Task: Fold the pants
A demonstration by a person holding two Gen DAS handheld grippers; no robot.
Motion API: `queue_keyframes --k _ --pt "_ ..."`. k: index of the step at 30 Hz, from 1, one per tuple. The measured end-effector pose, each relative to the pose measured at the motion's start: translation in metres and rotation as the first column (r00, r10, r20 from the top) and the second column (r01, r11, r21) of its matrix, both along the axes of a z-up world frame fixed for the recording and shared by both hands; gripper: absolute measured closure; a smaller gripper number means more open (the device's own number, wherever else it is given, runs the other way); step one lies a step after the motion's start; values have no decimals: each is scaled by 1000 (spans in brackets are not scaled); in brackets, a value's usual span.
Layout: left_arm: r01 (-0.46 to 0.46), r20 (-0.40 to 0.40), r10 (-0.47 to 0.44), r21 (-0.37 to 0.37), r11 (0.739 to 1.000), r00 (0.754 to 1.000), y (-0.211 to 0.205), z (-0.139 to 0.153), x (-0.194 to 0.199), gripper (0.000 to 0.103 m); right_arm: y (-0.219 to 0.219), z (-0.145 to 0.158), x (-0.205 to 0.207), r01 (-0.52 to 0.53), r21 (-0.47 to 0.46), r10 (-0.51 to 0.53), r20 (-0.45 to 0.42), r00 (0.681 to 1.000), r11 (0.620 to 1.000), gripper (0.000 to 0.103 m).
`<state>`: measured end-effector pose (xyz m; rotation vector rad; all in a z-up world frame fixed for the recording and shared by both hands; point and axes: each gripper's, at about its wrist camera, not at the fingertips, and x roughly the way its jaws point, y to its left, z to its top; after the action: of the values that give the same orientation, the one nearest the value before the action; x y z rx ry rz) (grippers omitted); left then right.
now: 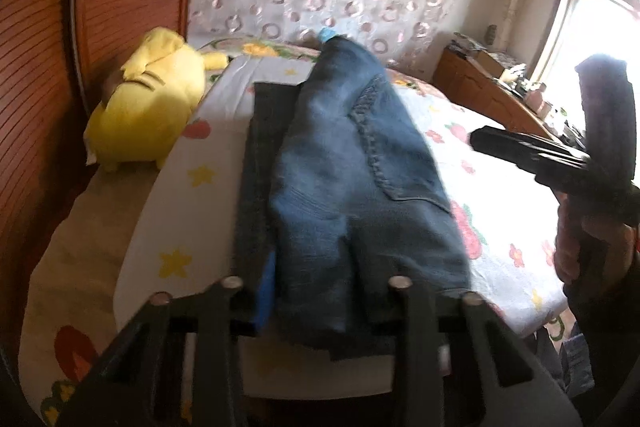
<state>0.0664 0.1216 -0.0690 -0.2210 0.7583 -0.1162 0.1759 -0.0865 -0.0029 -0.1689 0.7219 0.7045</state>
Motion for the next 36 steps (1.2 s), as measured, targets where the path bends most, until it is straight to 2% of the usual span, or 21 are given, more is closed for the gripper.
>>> queue_keyframes --k 3,6,8,10,12,15,19,27,29,31,36 --pt "21 50 -22 14 1000 999 -9 12 -7 93 0 0 -1 -2 3 2 0 1000 1000 49" --pt "25 122 -24 -8 1000 992 -12 34 -23 95 2 1 -2 -5 3 5 5 1000 1000 49" --pt "24 168 -25 12 1000 986 -17 48 -38 95 3 3 -2 -12 2 12 11 1000 1000 49" --pt "14 176 -18 25 1000 984 -14 51 -48 95 6 5 -2 -21 1 21 18 1000 1000 49" --pt "-3 153 -2 30 1000 988 -9 44 -49 95 8 7 -2 -33 6 33 22 999 999 49" --pt "-44 79 41 30 999 996 5 18 -41 95 17 10 5 -60 25 60 10 998 998 48" --pt "-67 22 67 17 998 998 13 -8 -34 94 37 6 19 -102 36 103 -25 994 994 42" --pt "-59 15 58 24 998 998 11 -18 -34 92 64 -16 63 -67 -2 67 -103 992 998 37" --pt "-58 15 57 22 998 998 13 -19 -31 92 65 -24 72 -67 6 67 -140 988 998 31" --pt "-59 13 59 19 998 998 14 -20 -30 92 65 -31 79 -58 23 62 -173 983 998 28" --pt "-58 12 58 21 998 998 12 -20 -31 92 71 -45 86 -56 30 61 -239 969 998 27"
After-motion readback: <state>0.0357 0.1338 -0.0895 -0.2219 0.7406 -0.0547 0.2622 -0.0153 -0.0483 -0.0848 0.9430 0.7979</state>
